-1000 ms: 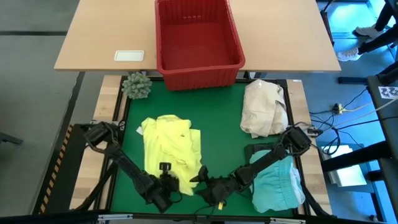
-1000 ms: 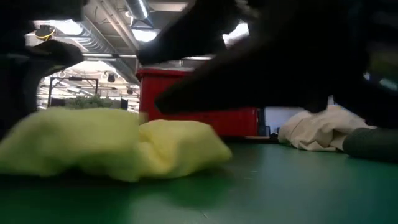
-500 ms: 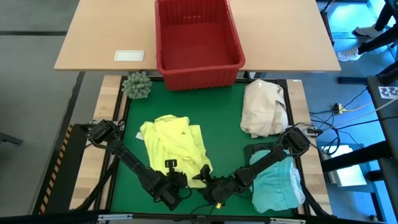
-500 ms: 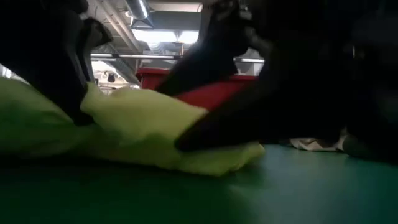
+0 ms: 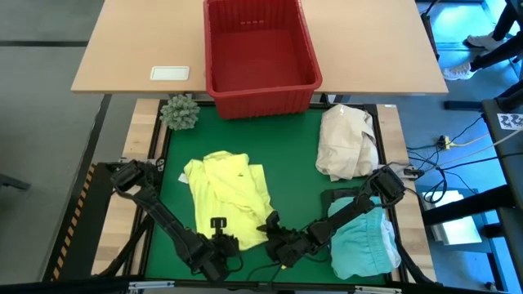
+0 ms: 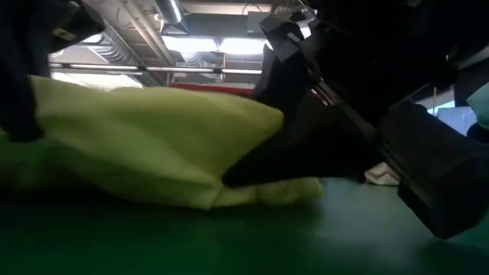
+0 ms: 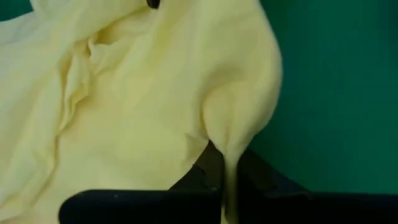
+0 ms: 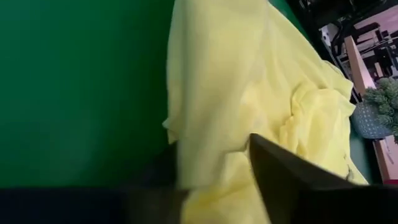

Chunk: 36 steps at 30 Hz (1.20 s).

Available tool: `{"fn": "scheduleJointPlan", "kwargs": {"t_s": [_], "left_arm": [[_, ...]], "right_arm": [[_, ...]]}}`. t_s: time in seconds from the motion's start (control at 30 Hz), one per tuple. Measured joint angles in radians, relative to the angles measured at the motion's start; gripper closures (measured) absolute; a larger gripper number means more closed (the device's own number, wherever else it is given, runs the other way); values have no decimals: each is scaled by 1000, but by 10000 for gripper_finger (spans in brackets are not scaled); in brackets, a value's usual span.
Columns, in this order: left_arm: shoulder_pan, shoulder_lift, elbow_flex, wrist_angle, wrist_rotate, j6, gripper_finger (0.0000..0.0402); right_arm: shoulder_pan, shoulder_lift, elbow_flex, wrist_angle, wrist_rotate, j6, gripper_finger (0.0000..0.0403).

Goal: Fold Laundry from Bin
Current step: Fold the yellow shirt

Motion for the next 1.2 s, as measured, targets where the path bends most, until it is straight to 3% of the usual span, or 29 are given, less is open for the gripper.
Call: {"fn": "scheduleJointPlan", "kwargs": {"t_s": [0.13, 0.2, 0.33, 0.5, 0.77, 0.93, 1.07, 1.2], "left_arm": [[-17, 0, 0, 1, 32, -17, 395], [-26, -1, 0, 2, 58, -22, 395], [-53, -1, 0, 7, 132, -28, 395], [-95, -35, 1, 23, 201, -28, 395], [-157, -239, 2, -14, 38, 26, 395], [-165, -359, 1, -152, -52, 55, 395], [-141, -456, -57, -212, -53, 62, 395], [-98, -584, -224, -161, 4, 62, 395]], "right_arm": [[0, 0, 0, -1, -37, 2, 348], [2, -4, 0, -2, -52, 2, 387], [14, -20, 51, -70, -70, 40, 391], [22, -59, 168, -187, -176, 59, 397], [-30, -126, 251, -288, -235, 85, 401], [-123, -148, 251, -300, -310, 116, 401], [-197, -151, 252, -306, -392, 121, 402], [-266, -151, 252, -315, -445, 121, 402]]}}
